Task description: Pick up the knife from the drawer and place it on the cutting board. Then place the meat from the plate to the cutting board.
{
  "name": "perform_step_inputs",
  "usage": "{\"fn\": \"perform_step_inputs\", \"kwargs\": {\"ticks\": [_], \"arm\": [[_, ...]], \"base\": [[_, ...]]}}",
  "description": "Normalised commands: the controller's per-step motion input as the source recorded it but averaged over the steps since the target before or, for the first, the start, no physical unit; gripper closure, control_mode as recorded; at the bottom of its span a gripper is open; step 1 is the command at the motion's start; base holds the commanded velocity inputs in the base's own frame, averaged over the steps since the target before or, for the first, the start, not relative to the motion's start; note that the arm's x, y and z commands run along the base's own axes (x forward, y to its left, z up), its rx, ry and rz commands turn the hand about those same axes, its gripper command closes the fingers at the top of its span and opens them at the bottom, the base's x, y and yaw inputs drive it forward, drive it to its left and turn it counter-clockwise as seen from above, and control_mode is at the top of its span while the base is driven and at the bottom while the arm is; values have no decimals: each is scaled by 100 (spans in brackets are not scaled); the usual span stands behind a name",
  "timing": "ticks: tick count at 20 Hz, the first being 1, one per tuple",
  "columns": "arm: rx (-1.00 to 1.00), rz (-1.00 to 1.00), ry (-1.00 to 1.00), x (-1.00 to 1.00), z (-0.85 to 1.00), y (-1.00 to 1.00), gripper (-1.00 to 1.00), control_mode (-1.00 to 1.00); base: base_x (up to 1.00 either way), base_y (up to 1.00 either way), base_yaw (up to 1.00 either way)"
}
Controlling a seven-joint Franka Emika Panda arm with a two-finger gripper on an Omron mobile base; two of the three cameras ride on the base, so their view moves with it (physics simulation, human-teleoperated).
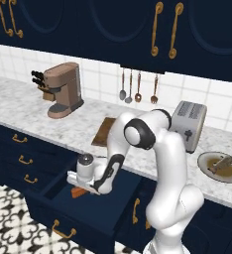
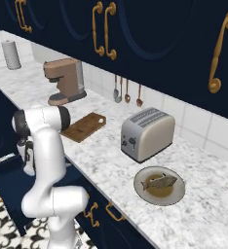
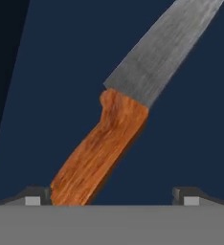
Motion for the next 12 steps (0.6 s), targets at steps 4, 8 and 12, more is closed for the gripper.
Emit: {"fn": "perform_step_inputs", "kwargs": {"ticks": [4,8,12], "arm": [[0,-10,0,56,-14,10,-100,-100],[0,-9,0,57,-1,14,-100,-100],[0,-8,0,27,-18,14,-100,-100]], "base": [[0,0,0],[0,0,0],[0,0,0]]}}
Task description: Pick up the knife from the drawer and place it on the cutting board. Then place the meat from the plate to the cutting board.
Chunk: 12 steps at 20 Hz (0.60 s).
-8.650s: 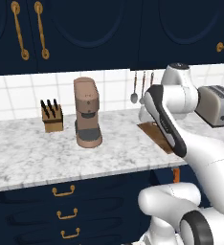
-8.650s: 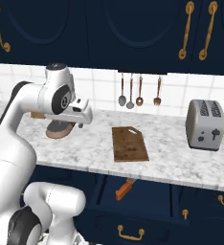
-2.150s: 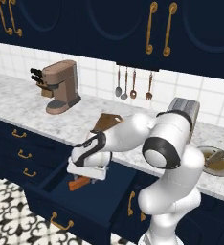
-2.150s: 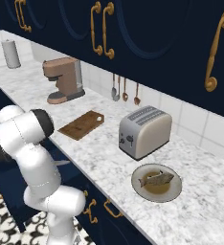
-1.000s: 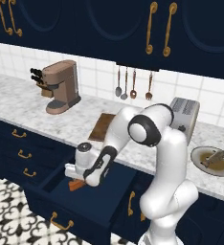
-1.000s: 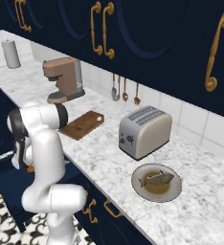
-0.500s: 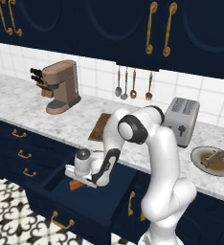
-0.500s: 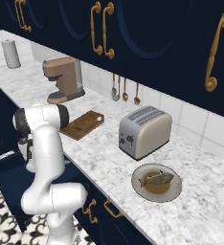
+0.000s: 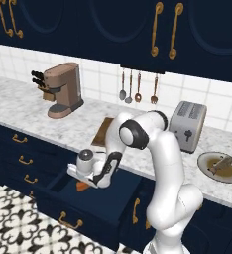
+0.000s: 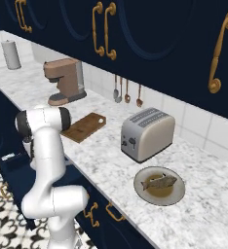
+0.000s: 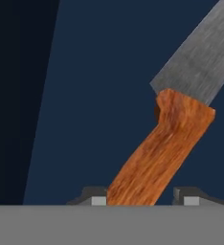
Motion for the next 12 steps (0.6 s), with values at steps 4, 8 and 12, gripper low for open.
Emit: {"fn": "perform_step_inputs", "kwargs": {"ticks": [4,8,12], "arm": [[0,-12,-2,2,-76,1,-100,-100],[-1,-14,0,-39,-100,0,-100,-100],[0,-11,8,-80,-86,0,100,-100]], "base": [[0,0,0],[0,0,0],[0,0,0]]}}
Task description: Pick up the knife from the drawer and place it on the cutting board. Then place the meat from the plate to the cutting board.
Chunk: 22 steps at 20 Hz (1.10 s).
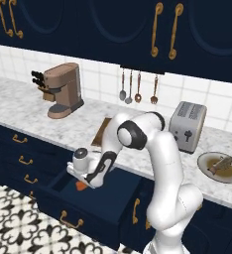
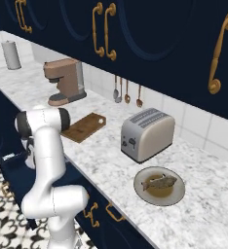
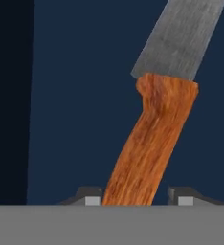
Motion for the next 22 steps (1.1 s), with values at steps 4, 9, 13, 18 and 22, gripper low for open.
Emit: {"fn": "perform_step_inputs", "kwargs": {"ticks": [4,9,13,18,22], "arm": [[0,-10,16,-96,-52,0,100,-100],[0,-8,-1,-97,-4,10,100,-100],[0,-3,0,-98,88,13,100,-100],[4,-1,0,-100,100,7,100,-100],[2,0,0,-73,100,33,100,-100]], "base": [[0,0,0],[0,0,0],[0,0,0],[0,0,0],[0,0,0]]}}
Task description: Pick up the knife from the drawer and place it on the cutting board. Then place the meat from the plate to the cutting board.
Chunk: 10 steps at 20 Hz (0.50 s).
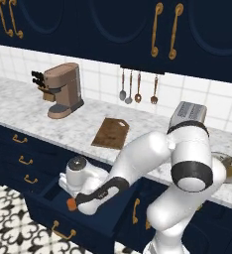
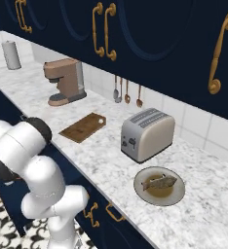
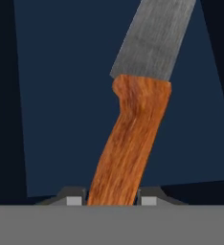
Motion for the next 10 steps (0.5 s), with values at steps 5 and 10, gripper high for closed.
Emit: {"fn": "perform_step_inputs", "kwargs": {"ticks": [5,10], "arm": [[0,1,1,-21,100,40,100,-100],[0,5,2,-18,100,29,100,-100]], "base": [[0,0,0],[0,0,0]]}}
